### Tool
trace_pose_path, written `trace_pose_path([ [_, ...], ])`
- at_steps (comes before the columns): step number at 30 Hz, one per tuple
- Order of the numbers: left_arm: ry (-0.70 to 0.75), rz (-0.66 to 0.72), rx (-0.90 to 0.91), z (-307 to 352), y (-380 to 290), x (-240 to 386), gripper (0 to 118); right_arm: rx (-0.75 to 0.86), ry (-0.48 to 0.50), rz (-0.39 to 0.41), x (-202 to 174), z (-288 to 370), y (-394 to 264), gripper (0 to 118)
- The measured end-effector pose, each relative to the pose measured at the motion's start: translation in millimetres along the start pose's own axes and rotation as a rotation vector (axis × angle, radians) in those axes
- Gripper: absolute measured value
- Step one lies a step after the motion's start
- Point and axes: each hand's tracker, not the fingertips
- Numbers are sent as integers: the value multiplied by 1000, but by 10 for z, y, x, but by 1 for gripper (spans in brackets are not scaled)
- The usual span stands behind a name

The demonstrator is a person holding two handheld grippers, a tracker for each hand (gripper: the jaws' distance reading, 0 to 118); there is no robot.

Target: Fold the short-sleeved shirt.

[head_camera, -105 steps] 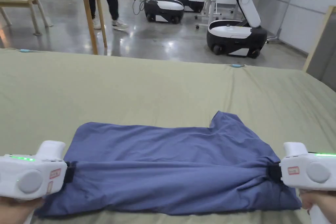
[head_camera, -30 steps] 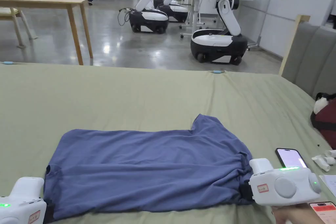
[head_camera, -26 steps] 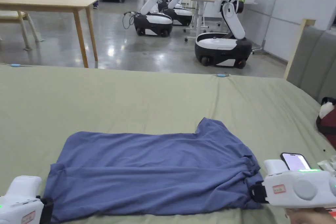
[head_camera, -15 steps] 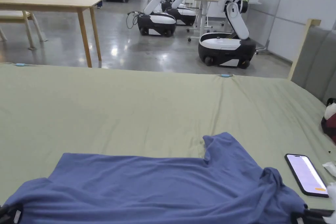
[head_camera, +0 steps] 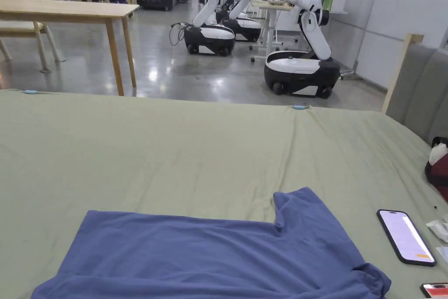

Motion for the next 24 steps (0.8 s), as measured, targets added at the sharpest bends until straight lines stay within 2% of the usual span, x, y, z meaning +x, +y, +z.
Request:
trace_pose_path([
  [1, 15, 3, 10, 35, 1, -11, 50, 23, -6, 21, -29, 70, -10, 41],
  [2, 25, 17, 26, 109, 3, -39, 86, 51, -30, 50, -53, 209, -34, 69],
  [3, 12, 28, 26, 181, 2, -91, 116, 77, -37, 71, -96, 344, -71, 98],
  [4, -29, 40, 37, 293, -9, -105, 118, 108, -36, 87, -141, 477, -111, 107],
  [7, -63, 81, 171, 659, -72, -181, 117, 264, -12, 119, -366, 1007, -303, 108],
  [8, -56, 103, 193, 771, -102, -198, 115, 291, -7, 127, -449, 1164, -362, 108],
  [9, -59, 134, 228, 888, -128, -225, 104, 317, -6, 129, -536, 1310, -412, 104],
  [10, -77, 163, 262, 978, -144, -252, 76, 337, 4, 114, -601, 1417, -448, 87],
  [11, -93, 192, 293, 1077, -156, -279, 28, 362, 34, 88, -656, 1517, -483, 50],
  [12, -79, 227, 341, 1140, -150, -281, 0, 405, 70, 54, -700, 1602, -515, 0],
  [14, -3, 224, 313, 1169, -104, -259, 0, 435, 83, 21, -756, 1644, -503, 0],
  [16, -24, 174, 345, 1205, 58, -198, 0, 416, 83, 50, -808, 1657, -468, 0],
  [18, -20, 122, 350, 1153, 268, -136, 0, 383, 13, 100, -891, 1622, -416, 0],
  [24, -24, 12, 322, 570, 1156, 58, 0, 413, 68, 97, -1002, 1587, -343, 0],
])
